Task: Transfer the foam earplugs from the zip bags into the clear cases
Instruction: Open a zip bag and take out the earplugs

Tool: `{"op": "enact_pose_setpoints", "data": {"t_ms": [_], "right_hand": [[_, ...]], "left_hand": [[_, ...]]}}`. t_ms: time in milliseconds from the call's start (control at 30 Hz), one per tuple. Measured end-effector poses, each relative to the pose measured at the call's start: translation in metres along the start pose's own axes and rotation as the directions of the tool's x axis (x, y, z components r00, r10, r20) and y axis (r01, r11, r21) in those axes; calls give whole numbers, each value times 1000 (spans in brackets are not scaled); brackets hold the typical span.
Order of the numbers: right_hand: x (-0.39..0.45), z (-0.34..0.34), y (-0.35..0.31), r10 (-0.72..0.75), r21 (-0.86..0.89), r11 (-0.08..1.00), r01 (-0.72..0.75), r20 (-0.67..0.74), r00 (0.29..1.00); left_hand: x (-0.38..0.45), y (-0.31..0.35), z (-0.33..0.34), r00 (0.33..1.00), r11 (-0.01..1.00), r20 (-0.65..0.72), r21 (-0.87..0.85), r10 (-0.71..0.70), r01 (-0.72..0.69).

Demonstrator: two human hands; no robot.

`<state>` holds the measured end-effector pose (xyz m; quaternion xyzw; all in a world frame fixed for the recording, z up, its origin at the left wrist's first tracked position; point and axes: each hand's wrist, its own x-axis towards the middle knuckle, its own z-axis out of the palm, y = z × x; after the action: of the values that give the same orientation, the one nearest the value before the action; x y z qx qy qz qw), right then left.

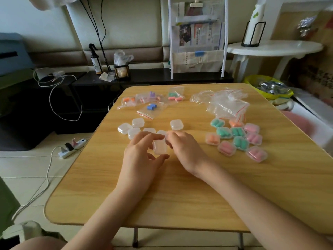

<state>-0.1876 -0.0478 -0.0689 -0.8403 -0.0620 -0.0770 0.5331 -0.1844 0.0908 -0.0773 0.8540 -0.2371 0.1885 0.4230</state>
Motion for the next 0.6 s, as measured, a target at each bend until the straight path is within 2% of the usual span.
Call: {"op": "enact_pose_setpoints", "data": {"t_ms": [133, 167, 233, 300, 400, 500, 600], "right_hand": [[2, -3, 6, -40, -80, 996, 35, -71, 997], [3, -4, 8, -51, -67, 997, 46, -75, 996], [3, -6, 11, -72, -8, 997, 72, -72, 995], [0, -7, 10, -145, 30, 989, 148, -79, 986], [-2, -5, 4, -247, 29, 968, 248, -37, 968], [-2, -2, 3, -320, -30, 947, 320, 11, 948], [-2, -2, 3, -321, -18, 947, 321, -21, 947]], "left_hand": [[0, -2, 1, 1000, 1000, -29, 5, 12, -12], [0, -1, -1, 999, 999, -43, -34, -22, 21], [1, 1, -6, 985, 963, -38, -219, -167, 155], [4, 3, -13, 945, 834, 27, -462, -325, 301], [6, 2, -20, 899, 625, 142, -674, -414, 394], [7, 0, -22, 873, 471, 240, -765, -424, 439], [6, 1, -23, 861, 424, 260, -784, -437, 453]]}}
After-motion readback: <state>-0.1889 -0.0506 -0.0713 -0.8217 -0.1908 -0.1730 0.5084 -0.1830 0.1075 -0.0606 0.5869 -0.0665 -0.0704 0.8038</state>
